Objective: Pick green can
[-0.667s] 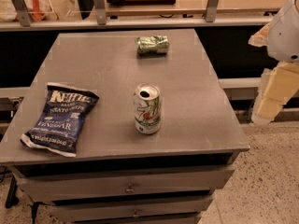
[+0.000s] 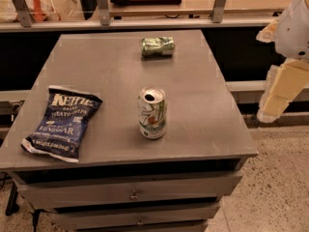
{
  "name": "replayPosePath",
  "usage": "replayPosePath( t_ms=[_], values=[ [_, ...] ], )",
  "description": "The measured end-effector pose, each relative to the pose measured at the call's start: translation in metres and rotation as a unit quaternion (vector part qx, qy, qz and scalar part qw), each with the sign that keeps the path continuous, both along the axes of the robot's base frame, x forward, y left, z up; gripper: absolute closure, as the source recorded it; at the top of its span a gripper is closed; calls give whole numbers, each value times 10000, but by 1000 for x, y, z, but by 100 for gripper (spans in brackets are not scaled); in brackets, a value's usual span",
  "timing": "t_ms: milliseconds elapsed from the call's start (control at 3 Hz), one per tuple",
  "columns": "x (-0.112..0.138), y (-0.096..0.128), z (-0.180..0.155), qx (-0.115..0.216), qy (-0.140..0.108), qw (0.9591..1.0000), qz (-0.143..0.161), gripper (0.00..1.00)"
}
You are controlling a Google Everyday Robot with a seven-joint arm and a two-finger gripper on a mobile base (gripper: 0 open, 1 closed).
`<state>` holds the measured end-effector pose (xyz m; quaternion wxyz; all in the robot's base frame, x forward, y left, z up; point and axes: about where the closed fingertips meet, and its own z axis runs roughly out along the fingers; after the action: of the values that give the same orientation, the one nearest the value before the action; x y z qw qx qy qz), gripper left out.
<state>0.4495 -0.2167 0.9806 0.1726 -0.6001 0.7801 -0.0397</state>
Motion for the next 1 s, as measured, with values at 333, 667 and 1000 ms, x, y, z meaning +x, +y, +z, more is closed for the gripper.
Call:
replayPosePath(
  t_ms=[333, 667, 1000],
  values=[
    [34, 2, 3, 65, -101, 9998, 143, 0],
    [80, 14, 2, 272, -229, 9987, 377, 0],
    [119, 34, 0, 559, -465, 9957, 566, 0]
  ],
)
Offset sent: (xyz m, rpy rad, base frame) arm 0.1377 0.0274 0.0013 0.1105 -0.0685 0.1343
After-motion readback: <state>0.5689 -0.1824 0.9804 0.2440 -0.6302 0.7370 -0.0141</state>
